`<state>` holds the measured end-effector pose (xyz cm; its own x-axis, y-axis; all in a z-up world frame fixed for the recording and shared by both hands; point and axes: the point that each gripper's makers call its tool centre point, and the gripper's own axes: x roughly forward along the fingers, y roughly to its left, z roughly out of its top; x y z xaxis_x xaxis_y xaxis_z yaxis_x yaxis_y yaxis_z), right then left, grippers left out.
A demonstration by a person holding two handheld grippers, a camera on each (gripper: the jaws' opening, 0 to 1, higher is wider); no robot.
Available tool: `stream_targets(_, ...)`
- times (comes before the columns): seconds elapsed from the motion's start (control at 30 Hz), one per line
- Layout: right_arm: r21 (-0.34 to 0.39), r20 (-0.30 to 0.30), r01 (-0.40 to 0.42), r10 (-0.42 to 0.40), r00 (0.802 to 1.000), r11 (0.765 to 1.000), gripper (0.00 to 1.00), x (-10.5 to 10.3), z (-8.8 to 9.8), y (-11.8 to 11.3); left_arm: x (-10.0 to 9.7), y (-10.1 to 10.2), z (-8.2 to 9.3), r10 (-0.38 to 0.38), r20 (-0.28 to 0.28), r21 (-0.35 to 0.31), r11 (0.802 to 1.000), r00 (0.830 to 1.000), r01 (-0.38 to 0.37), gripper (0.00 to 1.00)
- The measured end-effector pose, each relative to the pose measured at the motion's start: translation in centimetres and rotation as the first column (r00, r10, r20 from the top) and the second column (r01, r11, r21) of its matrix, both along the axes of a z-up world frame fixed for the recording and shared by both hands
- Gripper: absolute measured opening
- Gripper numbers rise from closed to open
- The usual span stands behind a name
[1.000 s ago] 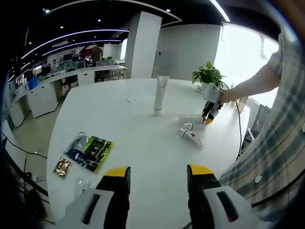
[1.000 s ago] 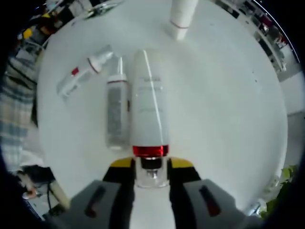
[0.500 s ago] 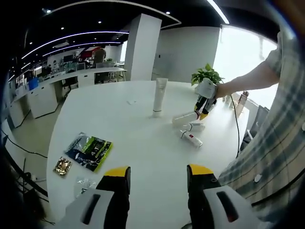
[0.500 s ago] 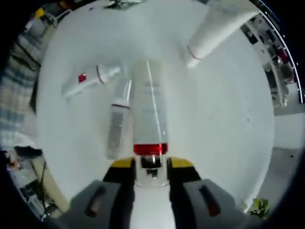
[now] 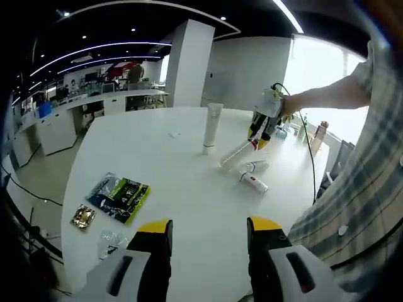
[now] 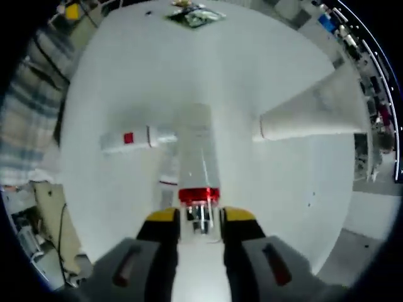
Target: Arrange the skincare products in the storage area until every visible bottle or jar stands upright without overlapping.
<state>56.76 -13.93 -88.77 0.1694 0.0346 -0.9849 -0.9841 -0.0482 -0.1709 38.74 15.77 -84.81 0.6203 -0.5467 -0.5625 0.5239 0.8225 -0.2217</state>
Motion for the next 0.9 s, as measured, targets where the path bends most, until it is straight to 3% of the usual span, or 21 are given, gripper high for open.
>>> stream_targets(0.3,-0.077,0.016,-0.119,0.12,0.993,0.99,0.24,-0.7,2.1,4.2,0.5,-0.6,0.2,-0.024,0.011,-0.012,1.0,1.0,0.024,0.49)
stream_targets(0.63,-0.166,0.001,-0.216,0.219,0.976,0.962,0.24,-0.9,2.9,6.6,0.6,0.3,0.2,-0.021,0.016,-0.015,1.0,1.0,0.021,0.49)
stream_targets(0.9,-0.286,-0.021,-0.316,0.324,0.946,0.904,0.24,-1.1,3.0,7.7,0.1,1.6,0.0,0.002,0.009,-0.017,1.0,1.0,-0.002,0.49)
